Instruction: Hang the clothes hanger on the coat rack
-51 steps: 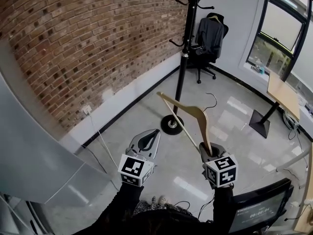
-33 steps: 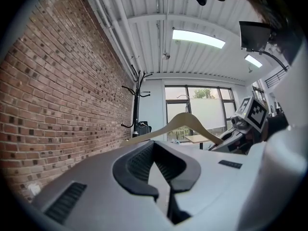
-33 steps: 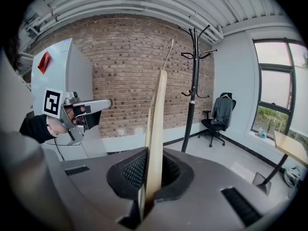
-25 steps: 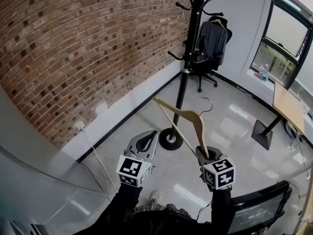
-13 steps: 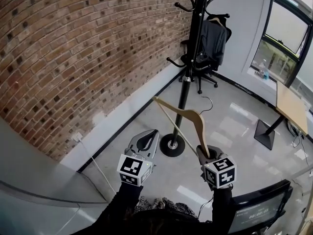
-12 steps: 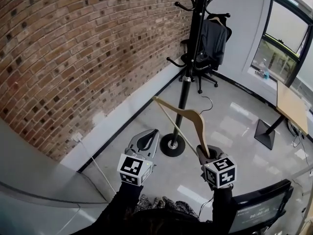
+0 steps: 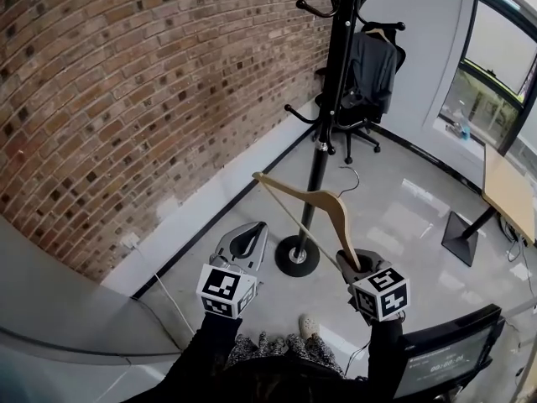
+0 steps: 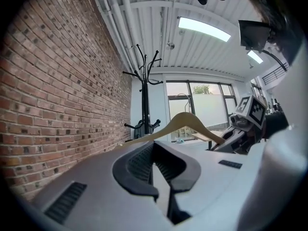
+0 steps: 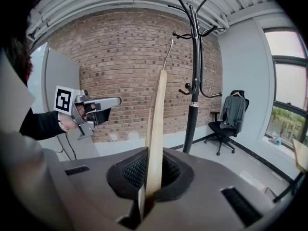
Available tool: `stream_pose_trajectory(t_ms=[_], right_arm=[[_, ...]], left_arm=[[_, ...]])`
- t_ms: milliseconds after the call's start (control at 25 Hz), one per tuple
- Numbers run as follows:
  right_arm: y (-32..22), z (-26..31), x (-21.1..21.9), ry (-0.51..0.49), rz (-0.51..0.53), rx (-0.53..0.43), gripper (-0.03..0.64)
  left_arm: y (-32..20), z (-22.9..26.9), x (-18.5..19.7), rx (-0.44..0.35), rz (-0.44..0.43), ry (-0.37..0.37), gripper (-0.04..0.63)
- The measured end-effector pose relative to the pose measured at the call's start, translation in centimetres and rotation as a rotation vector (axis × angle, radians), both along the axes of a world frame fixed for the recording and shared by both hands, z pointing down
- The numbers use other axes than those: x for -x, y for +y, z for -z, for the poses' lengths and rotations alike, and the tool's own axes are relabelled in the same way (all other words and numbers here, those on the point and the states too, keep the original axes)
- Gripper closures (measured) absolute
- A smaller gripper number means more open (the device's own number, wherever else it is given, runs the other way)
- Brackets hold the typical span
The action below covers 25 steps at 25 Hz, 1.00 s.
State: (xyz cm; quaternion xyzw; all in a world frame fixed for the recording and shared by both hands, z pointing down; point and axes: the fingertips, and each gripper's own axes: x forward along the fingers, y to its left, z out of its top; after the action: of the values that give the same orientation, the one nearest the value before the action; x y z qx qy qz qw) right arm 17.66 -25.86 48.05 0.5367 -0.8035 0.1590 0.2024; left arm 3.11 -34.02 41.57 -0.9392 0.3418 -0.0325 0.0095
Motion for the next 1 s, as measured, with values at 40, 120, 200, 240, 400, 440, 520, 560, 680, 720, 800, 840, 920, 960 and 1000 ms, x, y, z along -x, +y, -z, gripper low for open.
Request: stream_pose_trajectory(t_ms=[40,120,200,240,400,440,520,560,680,720,800,840,920,960,1000], right_arm=[[-0.5,0.0,-0.5,0.003,0.020,0.000,0.611],[-1.4,0.0,-1.9,0.009,0.057,0.001,0.611],[-2.4,0.2,-3.6,0.018,0.094,0.004,0.611],[-3.0,0.2,-4.5,0.027,0.112,0.007,0.611],[-5.5,0.1,-7.6,0.067,0.180,0.017,0.611],[-6.1,0.0,-8.2,0.077,0.196,0.021,0.611],[-7.2,-0.2,-9.1,0.088,0.226,0.032,0.611],[-7.7,-0.4,-9.4,0.086,0.240,0.038,0.611],[-9.0,-1.0,-10.1,0.072,0.280,0.053,0.611],[-9.4,-1.3,-10.3,0.073,0.292,0.058,0.611],[-10.3,-2.1,-10.7,0.083,0.314,0.068,0.611],[-10.7,-2.5,-10.9,0.090,0.323,0.075,0.611],[-11.5,-3.3,-11.3,0.105,0.340,0.088,0.611],[-12.0,-3.6,-11.4,0.111,0.346,0.094,0.611],[-12.5,-3.9,-11.6,0.115,0.352,0.101,0.611]], left_arm=[[-0.6,0.0,-0.2,0.001,0.016,0.003,0.589],[-1.9,0.3,-1.0,-0.003,0.041,0.006,0.589],[-3.2,0.7,-1.9,-0.016,0.063,0.007,0.589],[-3.8,0.9,-2.3,-0.022,0.076,0.008,0.589],[-5.7,1.5,-4.1,-0.029,0.124,0.017,0.589],[-6.1,1.5,-4.5,-0.028,0.135,0.017,0.589],[-6.8,1.3,-5.1,-0.024,0.158,0.019,0.589],[-7.0,1.3,-5.3,-0.022,0.169,0.019,0.589],[-7.4,1.2,-5.9,-0.020,0.199,0.017,0.589],[-7.5,1.2,-6.0,-0.021,0.209,0.017,0.589],[-7.8,1.3,-6.0,-0.024,0.232,0.015,0.589],[-7.9,1.3,-5.9,-0.026,0.246,0.014,0.589],[-8.2,1.3,-5.5,-0.027,0.273,0.013,0.589],[-8.4,1.3,-5.3,-0.026,0.286,0.014,0.589],[-8.6,1.3,-5.2,-0.024,0.299,0.015,0.589]])
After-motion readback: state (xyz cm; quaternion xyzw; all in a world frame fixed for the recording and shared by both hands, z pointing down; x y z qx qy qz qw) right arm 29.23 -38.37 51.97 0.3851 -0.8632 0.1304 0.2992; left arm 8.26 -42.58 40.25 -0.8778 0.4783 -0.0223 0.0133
